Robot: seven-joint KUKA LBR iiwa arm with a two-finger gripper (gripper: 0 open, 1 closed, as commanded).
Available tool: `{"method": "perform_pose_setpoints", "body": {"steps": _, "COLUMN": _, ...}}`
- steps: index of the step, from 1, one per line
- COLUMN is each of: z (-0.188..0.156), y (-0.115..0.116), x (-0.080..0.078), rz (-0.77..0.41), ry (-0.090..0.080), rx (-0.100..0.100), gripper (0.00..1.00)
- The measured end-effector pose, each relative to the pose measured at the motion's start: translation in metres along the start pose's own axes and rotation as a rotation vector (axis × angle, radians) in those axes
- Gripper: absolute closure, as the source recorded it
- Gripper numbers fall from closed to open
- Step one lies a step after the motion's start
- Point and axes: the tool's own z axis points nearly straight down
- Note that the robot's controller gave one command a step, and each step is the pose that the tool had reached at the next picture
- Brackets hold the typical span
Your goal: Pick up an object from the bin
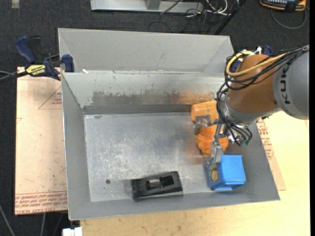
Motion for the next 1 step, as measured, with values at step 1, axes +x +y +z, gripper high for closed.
{"method": "perform_pose_setpoints", "body": {"steps": 1, "z": -0.0016, "y": -0.0148, "x": -0.0111, "rz": 0.255, "ry": -0.005, "rx": 0.001, "gripper": 0.00}}
